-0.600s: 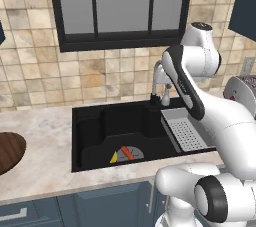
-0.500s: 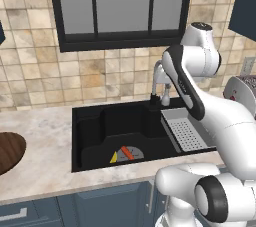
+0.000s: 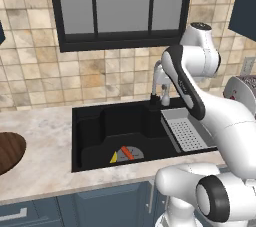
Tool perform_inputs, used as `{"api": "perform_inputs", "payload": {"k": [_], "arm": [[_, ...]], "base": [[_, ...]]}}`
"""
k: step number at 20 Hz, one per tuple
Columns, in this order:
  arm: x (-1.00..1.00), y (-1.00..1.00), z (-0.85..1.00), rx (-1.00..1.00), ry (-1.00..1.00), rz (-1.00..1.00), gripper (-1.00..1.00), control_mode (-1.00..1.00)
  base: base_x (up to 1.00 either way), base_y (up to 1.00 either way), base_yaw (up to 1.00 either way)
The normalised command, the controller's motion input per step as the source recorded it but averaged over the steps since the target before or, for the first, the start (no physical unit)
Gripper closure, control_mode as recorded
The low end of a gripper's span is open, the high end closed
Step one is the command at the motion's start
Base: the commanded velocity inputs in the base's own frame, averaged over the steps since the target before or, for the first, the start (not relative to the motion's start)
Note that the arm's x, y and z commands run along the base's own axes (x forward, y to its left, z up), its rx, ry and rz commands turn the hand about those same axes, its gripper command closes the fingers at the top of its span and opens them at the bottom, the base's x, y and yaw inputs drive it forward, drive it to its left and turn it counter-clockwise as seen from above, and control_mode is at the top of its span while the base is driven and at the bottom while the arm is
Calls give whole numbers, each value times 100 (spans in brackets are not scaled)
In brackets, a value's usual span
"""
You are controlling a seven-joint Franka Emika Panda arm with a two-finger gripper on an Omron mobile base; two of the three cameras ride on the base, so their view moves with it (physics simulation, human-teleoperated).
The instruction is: Remove the carrot and lemon wedge from the sink. Then move the bowl and cup from the counter to the sink for washing.
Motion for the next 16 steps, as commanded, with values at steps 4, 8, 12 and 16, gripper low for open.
{"api": "perform_inputs", "payload": {"k": [4, 8, 12, 16], "arm": [[0, 12, 0, 0, 13, 0, -100, -100], [0, 16, -2, -2, 13, 0, -100, -100], [0, 18, -1, -2, 5, 0, -100, -100], [-1, 17, -2, 0, 0, 0, -100, -100]], "base": [[0, 0, 0], [0, 0, 0], [0, 0, 0], [0, 0, 0]]}}
